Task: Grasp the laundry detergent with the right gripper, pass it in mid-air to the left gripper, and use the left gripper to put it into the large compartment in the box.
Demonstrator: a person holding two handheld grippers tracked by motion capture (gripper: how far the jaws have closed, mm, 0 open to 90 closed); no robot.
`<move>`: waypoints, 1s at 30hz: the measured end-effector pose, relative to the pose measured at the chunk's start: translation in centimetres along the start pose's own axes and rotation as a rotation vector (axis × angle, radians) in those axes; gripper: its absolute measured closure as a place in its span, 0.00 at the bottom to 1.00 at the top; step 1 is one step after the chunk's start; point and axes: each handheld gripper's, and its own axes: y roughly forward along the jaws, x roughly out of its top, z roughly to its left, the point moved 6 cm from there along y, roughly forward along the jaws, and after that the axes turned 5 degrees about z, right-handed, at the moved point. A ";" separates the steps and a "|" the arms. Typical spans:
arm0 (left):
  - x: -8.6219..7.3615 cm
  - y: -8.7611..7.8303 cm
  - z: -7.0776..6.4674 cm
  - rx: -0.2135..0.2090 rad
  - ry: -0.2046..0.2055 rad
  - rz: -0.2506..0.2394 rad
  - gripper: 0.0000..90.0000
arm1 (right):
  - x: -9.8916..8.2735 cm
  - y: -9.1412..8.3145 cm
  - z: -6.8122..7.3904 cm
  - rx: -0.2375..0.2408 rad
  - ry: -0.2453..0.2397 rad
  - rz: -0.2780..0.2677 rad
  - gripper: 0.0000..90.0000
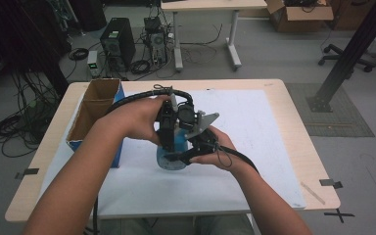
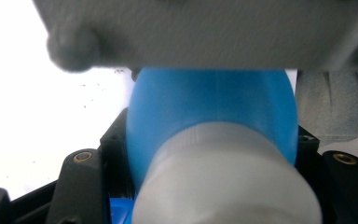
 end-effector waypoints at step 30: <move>0.7 -1.3 0.4 0.015 -0.004 0.014 0.43 | -0.8 -2.5 -0.2 -0.001 0.095 -0.079 0.01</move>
